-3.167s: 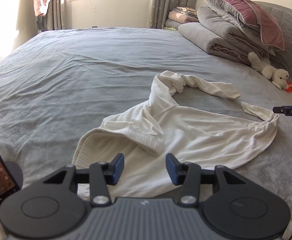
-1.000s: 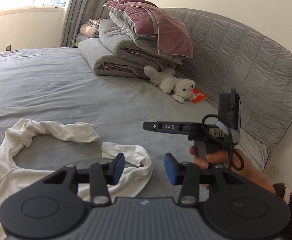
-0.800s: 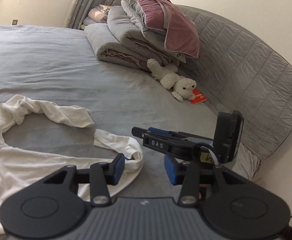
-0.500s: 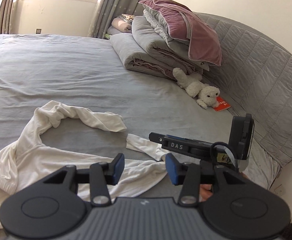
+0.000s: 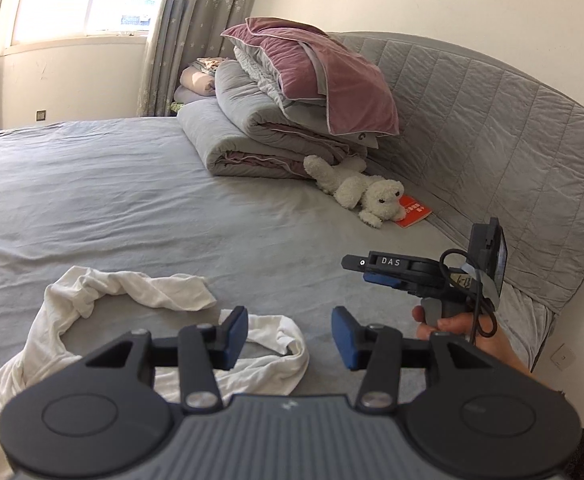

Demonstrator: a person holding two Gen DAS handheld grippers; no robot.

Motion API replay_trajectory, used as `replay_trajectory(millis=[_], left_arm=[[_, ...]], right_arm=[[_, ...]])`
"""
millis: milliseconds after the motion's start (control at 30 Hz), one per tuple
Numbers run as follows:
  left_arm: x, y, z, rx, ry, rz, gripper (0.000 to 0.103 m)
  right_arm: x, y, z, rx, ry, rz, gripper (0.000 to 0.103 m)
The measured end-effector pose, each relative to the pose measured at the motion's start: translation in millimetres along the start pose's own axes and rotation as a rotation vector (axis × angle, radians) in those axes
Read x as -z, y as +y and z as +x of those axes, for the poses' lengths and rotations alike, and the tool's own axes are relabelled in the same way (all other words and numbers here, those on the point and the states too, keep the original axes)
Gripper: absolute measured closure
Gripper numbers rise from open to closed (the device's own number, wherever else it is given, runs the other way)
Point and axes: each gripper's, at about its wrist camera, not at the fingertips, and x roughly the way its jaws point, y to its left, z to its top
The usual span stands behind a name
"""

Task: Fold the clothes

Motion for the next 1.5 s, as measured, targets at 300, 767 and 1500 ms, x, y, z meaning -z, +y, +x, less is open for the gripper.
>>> replay_trajectory(millis=[300,767,1500], left_arm=[[54,15,53,-0.136,0.192,0.003,0.055],[117,82,84,-0.109,0.225,-0.037,0.055],[133,81,112,0.013,0.169,0.043,0.100]], right_arm=[[10,0,17,-0.004,0.104,0.015,0.051],[45,20,73,0.124,0.260,-0.125,0.051],[69,56,65,0.104,0.190,-0.296,0.095]])
